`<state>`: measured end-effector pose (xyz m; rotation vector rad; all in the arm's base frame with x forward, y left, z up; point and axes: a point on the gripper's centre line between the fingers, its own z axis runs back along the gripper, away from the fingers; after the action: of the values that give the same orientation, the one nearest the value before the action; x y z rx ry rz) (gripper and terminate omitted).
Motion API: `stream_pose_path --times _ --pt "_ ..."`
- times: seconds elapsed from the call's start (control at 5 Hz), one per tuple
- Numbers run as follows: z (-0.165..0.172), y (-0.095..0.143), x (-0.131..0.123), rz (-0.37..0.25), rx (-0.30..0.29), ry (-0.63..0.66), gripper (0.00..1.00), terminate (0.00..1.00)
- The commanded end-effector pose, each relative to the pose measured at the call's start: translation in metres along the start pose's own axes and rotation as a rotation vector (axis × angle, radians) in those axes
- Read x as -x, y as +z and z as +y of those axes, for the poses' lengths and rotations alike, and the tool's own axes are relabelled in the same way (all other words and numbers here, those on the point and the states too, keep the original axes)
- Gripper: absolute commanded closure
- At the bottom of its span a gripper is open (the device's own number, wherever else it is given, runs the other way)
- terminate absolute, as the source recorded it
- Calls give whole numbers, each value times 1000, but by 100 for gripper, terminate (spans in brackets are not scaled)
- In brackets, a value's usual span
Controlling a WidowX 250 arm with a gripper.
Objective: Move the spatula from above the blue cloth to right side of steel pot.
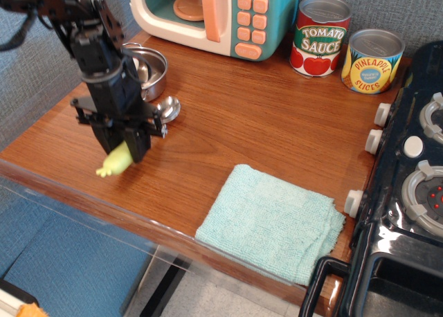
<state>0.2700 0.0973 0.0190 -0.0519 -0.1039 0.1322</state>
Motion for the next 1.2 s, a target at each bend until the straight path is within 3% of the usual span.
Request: stream_pose_path --times 0.0,0.2,0.4,0.6,0.8,1.0 --pt "9 -9 -8 16 -38 -11 100 0" --pt "10 -7 -9 6 -33 -15 0 0" --pt "6 8 -9 -76 8 -31 0 0" --pt "1 40 -8 -200 58 -62 0 0" --pt "-4 66 -8 -267 44 -79 0 0" --pt "-5 71 -9 -215 -26 -96 0 0"
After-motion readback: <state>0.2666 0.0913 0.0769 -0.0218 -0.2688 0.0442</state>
